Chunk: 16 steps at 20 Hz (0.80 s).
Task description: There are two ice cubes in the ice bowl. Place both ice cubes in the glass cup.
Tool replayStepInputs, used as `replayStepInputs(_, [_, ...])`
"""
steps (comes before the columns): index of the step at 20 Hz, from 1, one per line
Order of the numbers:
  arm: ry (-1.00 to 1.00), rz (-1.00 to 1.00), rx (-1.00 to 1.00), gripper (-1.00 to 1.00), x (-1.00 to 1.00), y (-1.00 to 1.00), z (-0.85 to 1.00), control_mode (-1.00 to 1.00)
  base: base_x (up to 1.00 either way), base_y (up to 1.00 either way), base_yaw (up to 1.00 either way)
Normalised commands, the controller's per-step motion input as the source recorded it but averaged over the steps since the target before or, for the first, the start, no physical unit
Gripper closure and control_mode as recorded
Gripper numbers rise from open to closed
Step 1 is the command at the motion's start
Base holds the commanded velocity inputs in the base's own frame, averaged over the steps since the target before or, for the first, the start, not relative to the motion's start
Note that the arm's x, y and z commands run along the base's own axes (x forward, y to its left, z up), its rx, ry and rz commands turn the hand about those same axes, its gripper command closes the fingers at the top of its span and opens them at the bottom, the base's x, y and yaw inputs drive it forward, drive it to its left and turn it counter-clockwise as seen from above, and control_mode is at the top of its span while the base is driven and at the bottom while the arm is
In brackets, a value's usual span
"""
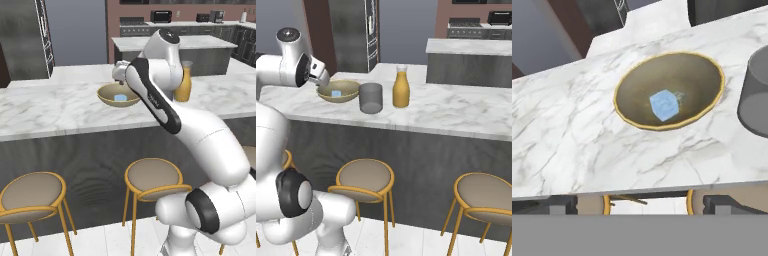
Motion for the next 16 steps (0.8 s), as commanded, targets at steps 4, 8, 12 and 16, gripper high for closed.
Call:
replayStepInputs(4, [0.06,0.00,0.00,-1.00,0.44,0.00,0.00,-1.00,0.00,0.00,0.00])
replayStepInputs(8, [0.09,0.00,0.00,-1.00,0.22,0.00,-0.06,-1.00,0.00,0.00,0.00])
replayStepInputs(12, [0.06,0.00,0.00,-1.00,0.05,0.00,-0.01,-1.00,0.00,0.00,0.00])
replayStepInputs(16, [0.00,0.00,0.00,-1.00,0.02,0.00,0.00,-1.00,0.00,0.00,0.00])
